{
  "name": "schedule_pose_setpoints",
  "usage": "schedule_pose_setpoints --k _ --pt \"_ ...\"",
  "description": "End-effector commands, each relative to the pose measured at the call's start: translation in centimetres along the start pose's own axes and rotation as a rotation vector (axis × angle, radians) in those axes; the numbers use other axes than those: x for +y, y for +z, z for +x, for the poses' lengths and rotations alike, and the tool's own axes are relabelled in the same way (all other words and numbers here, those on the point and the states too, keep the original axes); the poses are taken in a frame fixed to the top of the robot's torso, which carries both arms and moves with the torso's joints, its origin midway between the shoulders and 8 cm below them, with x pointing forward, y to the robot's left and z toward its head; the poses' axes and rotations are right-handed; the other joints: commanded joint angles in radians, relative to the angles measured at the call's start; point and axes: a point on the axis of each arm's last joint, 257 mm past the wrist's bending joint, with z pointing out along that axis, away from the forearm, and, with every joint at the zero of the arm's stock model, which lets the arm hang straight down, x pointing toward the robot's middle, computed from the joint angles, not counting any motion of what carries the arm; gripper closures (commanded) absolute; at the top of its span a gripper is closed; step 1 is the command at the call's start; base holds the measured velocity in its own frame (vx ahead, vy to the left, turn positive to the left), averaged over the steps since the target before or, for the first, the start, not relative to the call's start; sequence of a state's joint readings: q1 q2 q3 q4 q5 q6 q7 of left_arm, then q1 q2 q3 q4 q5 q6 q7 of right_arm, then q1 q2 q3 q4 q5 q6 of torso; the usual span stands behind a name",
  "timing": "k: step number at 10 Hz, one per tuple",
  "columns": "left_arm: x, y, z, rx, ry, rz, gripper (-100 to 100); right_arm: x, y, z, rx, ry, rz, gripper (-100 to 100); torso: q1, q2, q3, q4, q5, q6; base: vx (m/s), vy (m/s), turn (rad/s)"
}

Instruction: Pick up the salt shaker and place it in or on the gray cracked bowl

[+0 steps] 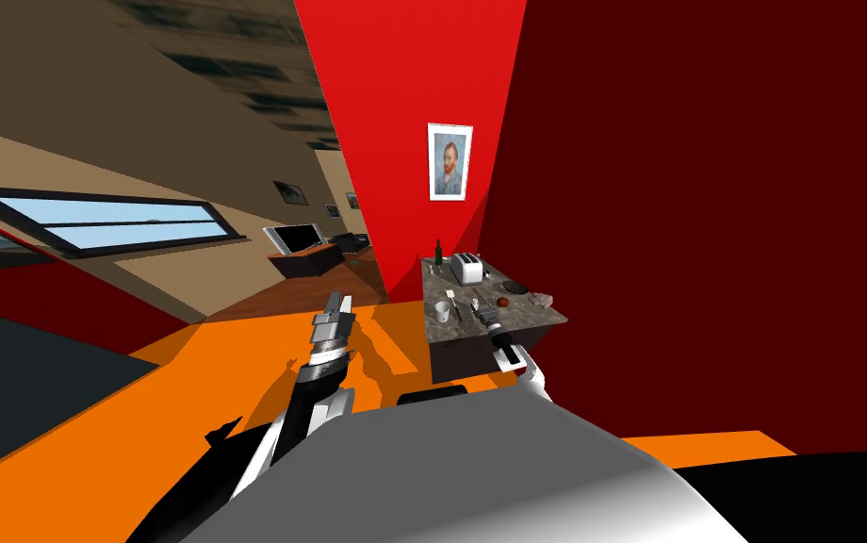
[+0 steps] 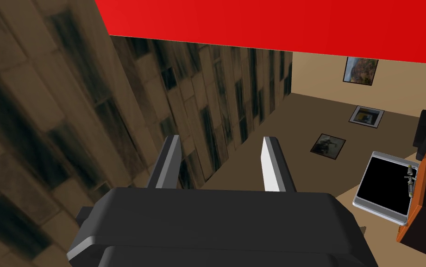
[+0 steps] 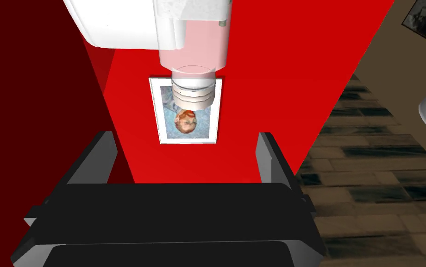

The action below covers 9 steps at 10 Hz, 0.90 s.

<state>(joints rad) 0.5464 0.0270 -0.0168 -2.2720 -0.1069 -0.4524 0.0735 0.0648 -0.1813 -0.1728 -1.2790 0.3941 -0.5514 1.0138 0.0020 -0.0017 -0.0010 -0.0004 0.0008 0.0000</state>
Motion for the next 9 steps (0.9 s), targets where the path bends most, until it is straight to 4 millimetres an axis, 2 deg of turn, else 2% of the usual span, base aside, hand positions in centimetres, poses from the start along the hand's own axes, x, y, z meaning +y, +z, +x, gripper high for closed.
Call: schedule_pose_setpoints --k 1,9 --pt "0.0 0.0 0.0 0.000 0.000 0.000 0 -0.4 0.0 1.4 0.033 -0.065 0.002 -100 0.000 0.000 0.000 0.000 0.000 0.000 0.016 0.054 -0.046" --pt "0.0 0.0 0.0 0.000 0.000 0.000 0 -2.2 0.3 4.8 0.121 -0.275 -0.008 -100 0.000 0.000 0.000 0.000 0.000 0.000 0.018 0.043 -0.027"
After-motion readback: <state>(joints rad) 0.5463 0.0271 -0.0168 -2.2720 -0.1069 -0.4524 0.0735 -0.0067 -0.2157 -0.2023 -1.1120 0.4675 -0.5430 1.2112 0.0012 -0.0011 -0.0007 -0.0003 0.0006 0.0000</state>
